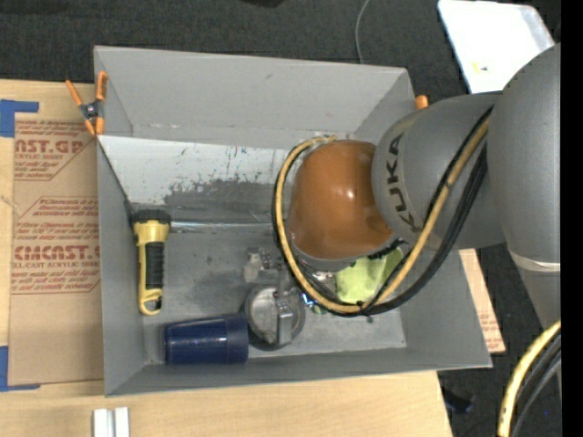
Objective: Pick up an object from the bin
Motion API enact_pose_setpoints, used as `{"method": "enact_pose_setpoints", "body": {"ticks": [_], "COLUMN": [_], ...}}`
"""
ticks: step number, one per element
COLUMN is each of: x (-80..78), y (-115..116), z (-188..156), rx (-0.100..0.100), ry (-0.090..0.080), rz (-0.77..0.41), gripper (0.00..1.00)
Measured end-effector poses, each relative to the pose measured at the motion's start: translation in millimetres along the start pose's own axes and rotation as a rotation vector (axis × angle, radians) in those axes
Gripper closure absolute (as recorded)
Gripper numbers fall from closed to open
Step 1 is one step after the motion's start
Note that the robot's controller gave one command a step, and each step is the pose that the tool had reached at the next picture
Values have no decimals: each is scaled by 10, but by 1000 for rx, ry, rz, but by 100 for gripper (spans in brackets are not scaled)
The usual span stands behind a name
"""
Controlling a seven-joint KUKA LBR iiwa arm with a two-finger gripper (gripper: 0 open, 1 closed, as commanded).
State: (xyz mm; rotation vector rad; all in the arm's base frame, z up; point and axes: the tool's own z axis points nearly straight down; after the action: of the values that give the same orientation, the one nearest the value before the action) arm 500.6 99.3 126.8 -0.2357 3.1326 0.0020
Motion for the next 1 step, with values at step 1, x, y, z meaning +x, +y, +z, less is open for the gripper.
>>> {"method": "enact_pose_setpoints", "body": {"ticks": [1], "x": [-58], "y": [-37], "z": [269], "rx": [-1], "ry": [-1], "rz": [-17], "gripper": [0]}}
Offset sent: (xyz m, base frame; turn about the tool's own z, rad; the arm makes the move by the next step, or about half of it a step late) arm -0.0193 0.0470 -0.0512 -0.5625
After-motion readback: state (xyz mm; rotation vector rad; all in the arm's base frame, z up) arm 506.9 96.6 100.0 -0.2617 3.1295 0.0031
